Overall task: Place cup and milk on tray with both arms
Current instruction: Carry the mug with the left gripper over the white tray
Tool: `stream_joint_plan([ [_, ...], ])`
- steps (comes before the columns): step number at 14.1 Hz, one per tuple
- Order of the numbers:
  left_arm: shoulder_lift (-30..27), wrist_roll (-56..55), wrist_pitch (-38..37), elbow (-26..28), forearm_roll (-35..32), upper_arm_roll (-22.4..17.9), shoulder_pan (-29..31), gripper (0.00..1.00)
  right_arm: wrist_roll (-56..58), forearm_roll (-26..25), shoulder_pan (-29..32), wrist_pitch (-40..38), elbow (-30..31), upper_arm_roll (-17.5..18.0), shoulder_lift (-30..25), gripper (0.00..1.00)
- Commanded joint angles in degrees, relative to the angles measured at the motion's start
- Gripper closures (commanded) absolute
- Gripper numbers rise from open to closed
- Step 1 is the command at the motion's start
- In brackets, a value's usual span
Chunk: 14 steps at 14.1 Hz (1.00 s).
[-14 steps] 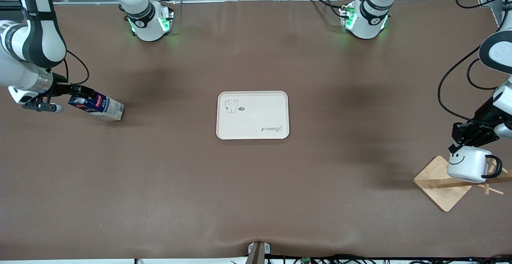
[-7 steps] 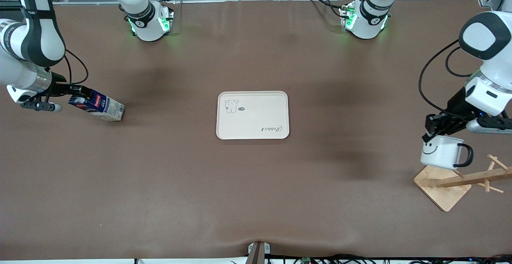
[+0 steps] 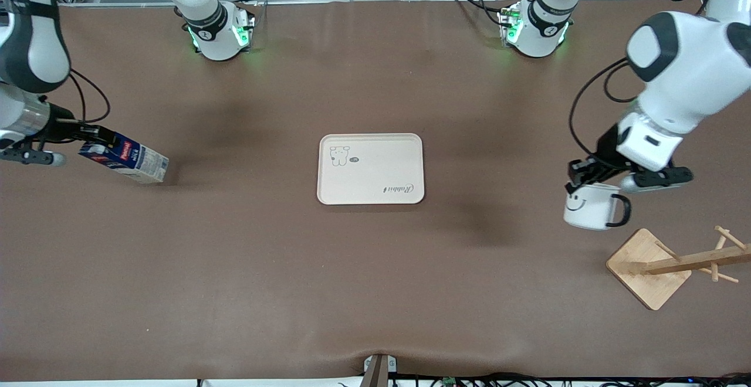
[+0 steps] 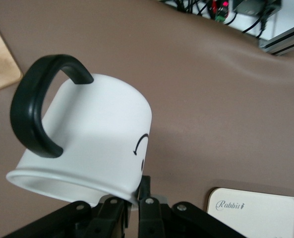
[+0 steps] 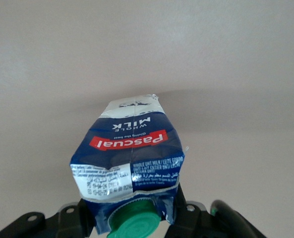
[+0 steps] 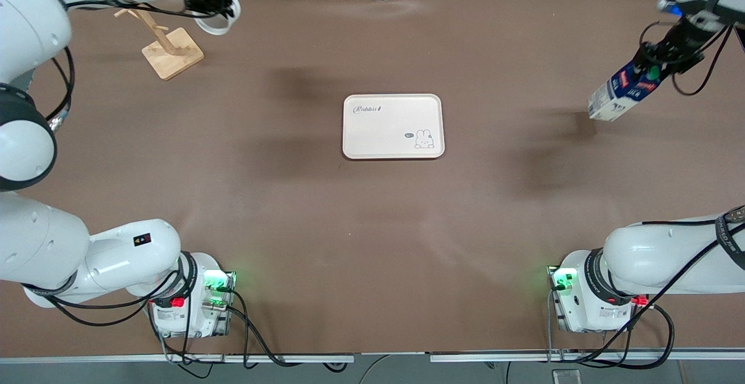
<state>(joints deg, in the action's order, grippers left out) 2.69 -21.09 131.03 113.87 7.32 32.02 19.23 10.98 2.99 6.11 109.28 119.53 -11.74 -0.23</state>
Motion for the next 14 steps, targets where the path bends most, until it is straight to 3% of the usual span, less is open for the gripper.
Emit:
stream_joint_plan([
  [1,1.6,-11.0,-1.0,-0.8,-6.3,6.6,0.1,1.00,0.6,0.4,1.3,-6.8,-10.2,0.7,4.1,0.76],
  [4,2.8,-14.1,-4.6,-1.8,-7.0,8.5,-3.9,1.00,0.7,0.3,1.8,-13.6,-22.7,0.7,9.3,0.76],
  [6,6.8,-15.8,-10.4,-5.3,-7.0,8.5,-6.6,1.00,0.6,0.3,2.2,-18.6,-28.5,0.7,11.5,0.76],
  [9,12.7,-24.9,-20.8,-10.1,-9.2,8.5,-12.0,1.00,0.5,0.6,1.9,-18.7,-30.8,0.8,12.3,0.76],
  [14,21.9,-38.6,-22.1,-16.1,-9.5,8.4,-22.5,1.00,0.3,0.7,-0.4,-18.8,-33.3,1.2,13.6,0.76],
])
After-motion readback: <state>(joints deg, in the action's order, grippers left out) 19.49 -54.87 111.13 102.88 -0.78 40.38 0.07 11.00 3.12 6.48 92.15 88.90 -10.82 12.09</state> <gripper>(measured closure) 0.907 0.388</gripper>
